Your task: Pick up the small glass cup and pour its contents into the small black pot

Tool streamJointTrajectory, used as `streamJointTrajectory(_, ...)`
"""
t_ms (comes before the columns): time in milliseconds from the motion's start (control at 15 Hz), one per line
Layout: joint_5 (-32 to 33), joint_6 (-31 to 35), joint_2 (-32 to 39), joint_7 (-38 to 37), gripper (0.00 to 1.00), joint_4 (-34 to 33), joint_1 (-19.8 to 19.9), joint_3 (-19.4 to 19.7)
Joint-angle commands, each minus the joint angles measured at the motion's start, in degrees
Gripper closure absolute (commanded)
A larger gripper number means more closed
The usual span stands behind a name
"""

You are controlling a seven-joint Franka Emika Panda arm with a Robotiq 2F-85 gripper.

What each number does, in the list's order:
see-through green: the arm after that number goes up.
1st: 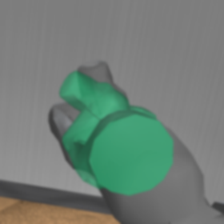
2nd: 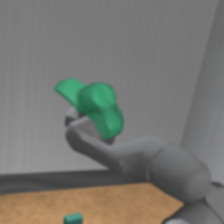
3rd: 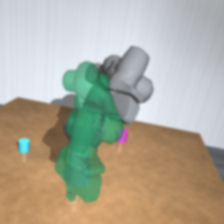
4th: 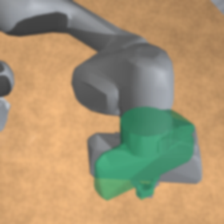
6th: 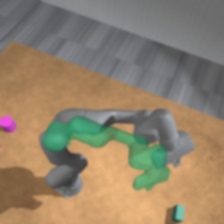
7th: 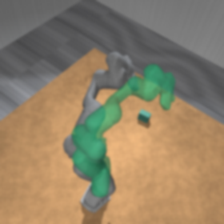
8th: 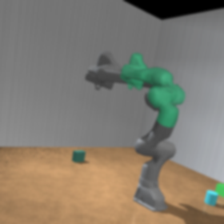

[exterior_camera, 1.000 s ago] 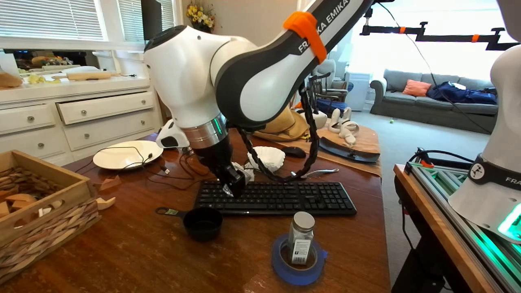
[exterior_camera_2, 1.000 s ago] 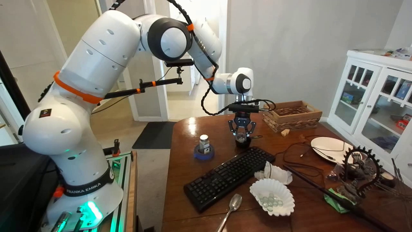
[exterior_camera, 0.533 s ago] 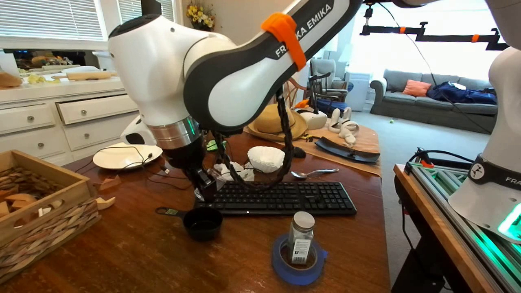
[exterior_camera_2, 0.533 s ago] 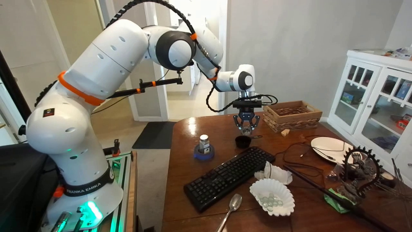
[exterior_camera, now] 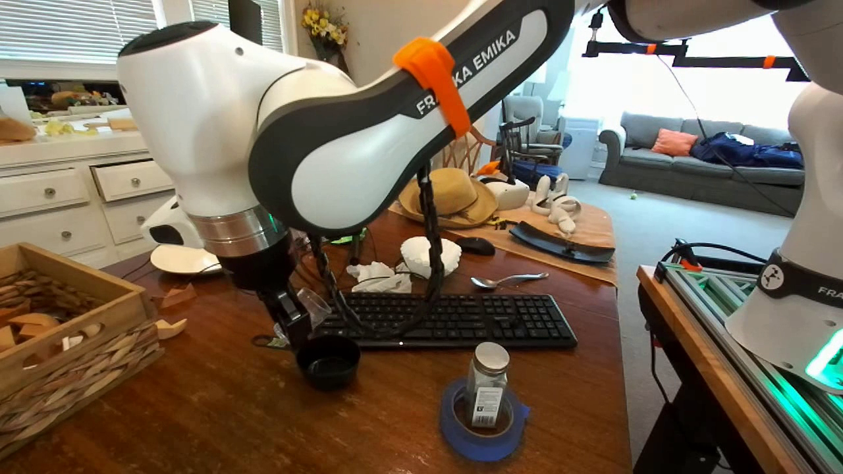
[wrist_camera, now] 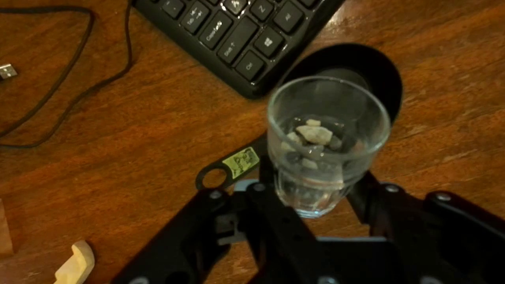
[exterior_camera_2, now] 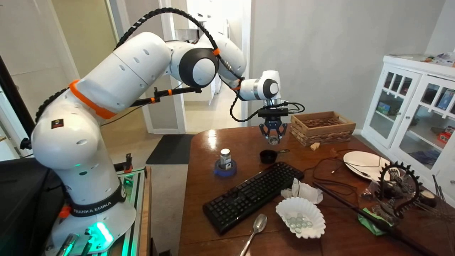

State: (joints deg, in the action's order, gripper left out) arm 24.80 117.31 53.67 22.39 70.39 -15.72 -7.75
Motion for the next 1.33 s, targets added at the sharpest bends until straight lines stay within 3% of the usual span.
streamJointTrajectory(0,-1.1,0.7,2.4,-1.2,0.78,-2.9,-1.7,0.8)
streamJointTrajectory(467,-2.8,8.8,0.4,-8.9,0.78,1.5,-1.1,1.1)
streamJointTrajectory(1267,-7.2,28.8,-4.3,-12.0,0.78,14.8,2.4,1.1)
